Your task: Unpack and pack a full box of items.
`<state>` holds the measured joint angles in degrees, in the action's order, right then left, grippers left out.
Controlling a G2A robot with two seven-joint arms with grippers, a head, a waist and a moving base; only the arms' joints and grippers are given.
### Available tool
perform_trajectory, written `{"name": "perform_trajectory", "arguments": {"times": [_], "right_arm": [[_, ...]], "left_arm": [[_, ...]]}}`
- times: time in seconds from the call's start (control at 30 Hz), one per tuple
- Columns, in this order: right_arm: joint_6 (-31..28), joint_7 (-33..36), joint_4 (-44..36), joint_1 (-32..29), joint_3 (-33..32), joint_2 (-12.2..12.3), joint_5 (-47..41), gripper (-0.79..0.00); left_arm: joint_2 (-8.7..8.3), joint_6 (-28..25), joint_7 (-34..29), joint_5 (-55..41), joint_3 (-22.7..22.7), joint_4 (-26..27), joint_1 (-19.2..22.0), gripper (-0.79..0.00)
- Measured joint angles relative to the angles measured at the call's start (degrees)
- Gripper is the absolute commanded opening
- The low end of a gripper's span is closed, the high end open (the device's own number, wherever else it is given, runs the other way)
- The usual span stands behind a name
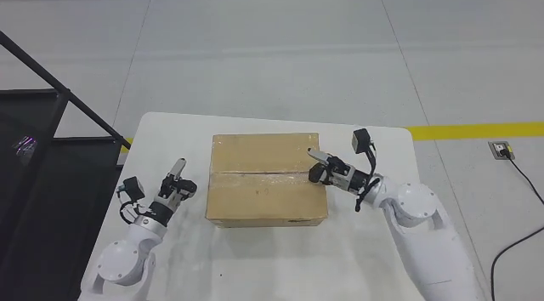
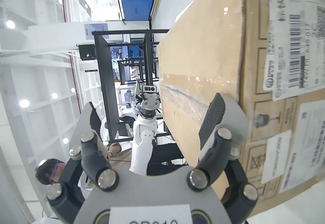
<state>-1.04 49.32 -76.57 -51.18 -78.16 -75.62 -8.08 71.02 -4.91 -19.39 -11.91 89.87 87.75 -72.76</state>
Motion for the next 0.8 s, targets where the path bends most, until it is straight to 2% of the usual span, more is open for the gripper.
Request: {"name": "perform_trajectory", "arguments": {"times": [0.1, 0.37, 0.43, 0.8], "right_arm": [[-2.0, -0.5, -1.1, -2.0, -2.0, 0.4, -2.0, 0.000], [-18.3, -10.4, -5.6, -10.5, -7.3, 0.7, -7.7, 0.000], [-20.9, -11.5, -6.0, -11.5, -7.6, 0.7, -8.1, 0.000], [-20.3, -11.4, -5.9, -11.3, -7.5, 0.7, -8.1, 0.000]], "left_arm": [[-0.06, -0.3, 0.1, -0.6, 0.5, 0.5, -0.2, 0.000], [-0.24, -1.2, 1.4, -4.5, 4.0, 4.6, -2.7, 0.000], [-0.29, -1.4, 1.9, -4.9, 4.8, 6.0, -3.6, 0.000], [-0.32, -1.5, 2.2, -4.9, 5.2, 6.7, -4.0, 0.000]]}}
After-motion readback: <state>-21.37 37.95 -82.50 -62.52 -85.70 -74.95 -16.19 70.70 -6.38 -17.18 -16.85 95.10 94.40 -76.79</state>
